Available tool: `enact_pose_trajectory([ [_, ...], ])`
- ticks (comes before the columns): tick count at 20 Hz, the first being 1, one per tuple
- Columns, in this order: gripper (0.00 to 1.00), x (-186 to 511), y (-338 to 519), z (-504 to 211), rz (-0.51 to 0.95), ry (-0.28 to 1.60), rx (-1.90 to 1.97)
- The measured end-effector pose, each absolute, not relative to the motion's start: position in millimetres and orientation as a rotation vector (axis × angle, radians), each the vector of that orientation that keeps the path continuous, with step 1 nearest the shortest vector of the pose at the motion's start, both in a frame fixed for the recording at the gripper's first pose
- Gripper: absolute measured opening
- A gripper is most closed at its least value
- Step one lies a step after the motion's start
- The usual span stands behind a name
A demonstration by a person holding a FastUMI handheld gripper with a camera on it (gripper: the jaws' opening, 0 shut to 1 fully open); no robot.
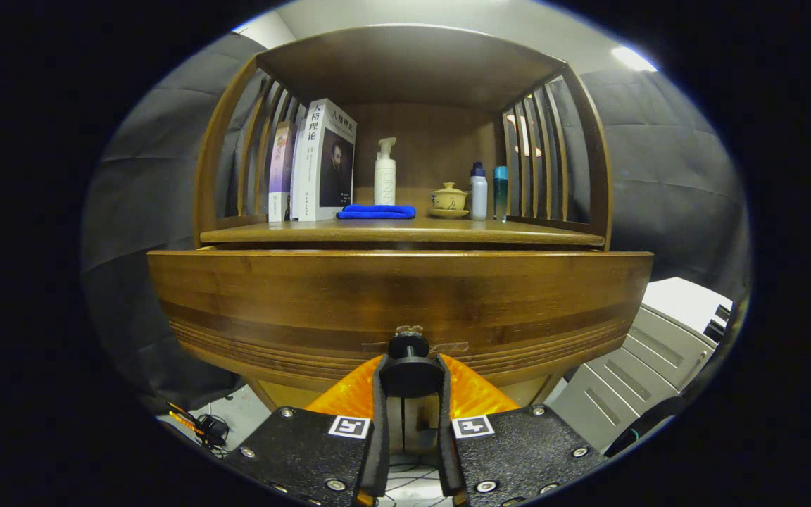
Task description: Pull open the drawer, take out the items inside it, and place them on the countertop above the cabinet.
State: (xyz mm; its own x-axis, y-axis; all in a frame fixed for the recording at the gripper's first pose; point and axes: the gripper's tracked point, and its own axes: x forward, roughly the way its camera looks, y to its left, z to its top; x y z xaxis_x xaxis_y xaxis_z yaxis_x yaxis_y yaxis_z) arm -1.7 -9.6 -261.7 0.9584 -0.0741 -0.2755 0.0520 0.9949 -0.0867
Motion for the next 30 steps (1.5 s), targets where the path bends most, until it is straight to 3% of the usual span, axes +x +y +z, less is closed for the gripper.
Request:
enact_pose_trajectory([
  [13,0.28,-94.2,-6.3,-264.6,-0.048,0.325,-0.054],
  [19,0.29,-99.6,-2.0,-265.8,-0.017,0.354,-0.037],
  [26,0.97,-122.8,12.1,-193.2,0.117,0.274,0.087],
  [30,0.95,-103.7,-7.3,-126.8,0.030,0.219,0.068],
])
